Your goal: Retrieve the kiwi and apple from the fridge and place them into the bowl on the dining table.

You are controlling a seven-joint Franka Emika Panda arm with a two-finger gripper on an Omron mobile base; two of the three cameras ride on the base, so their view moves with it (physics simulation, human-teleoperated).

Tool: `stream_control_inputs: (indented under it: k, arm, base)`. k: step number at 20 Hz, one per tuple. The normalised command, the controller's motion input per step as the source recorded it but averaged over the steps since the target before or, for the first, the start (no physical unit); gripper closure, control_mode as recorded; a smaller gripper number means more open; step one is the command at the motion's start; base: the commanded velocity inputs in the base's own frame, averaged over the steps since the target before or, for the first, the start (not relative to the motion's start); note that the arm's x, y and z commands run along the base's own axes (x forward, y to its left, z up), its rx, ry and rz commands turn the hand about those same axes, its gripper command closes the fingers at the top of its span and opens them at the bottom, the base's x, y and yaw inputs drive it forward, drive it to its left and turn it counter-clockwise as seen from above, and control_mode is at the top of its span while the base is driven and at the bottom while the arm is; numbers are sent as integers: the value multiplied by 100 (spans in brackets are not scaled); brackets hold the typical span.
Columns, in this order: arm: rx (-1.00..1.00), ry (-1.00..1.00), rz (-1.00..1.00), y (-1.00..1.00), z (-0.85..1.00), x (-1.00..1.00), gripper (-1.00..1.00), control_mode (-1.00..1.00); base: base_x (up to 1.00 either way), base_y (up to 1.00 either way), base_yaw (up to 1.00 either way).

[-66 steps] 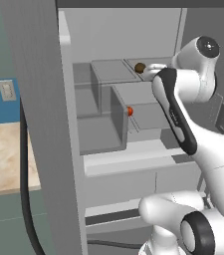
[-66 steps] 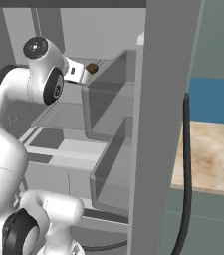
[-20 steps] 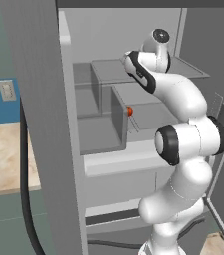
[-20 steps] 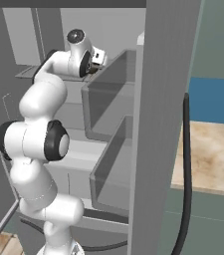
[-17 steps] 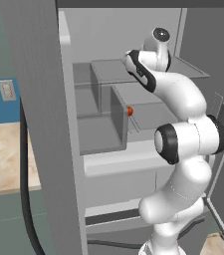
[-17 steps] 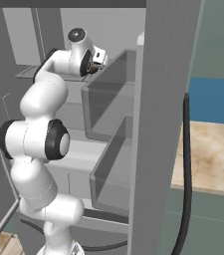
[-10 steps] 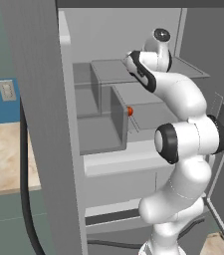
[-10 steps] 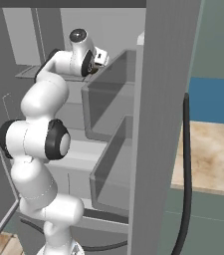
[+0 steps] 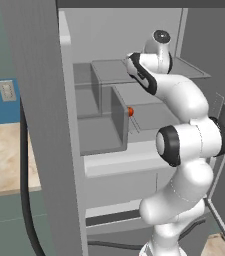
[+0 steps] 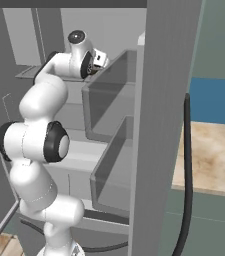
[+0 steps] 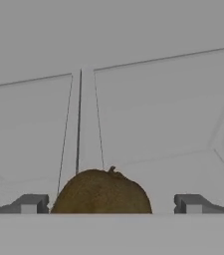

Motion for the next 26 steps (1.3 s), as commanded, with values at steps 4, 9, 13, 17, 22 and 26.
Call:
stream_control_inputs:
  k: [4, 9, 13, 17, 22, 26]
  arm:
    - [0, 1, -1, 16, -46, 5, 100, -100]
    - [0, 5, -5, 25, -33, 14, 100, -100]
    - [0, 0, -3, 10, -2, 7, 100, -100]
    - [0, -14, -1, -21, 0, -83, 100, -100]
    - [0, -32, 0, -43, 0, -100, 100, -100]
    - [0, -27, 0, -33, 0, -100, 100, -100]
  base:
    - [0, 0, 0]
    - [0, 0, 0]
    - [0, 0, 0]
    - [0, 0, 0]
    - [0, 0, 0]
    - [0, 0, 0]
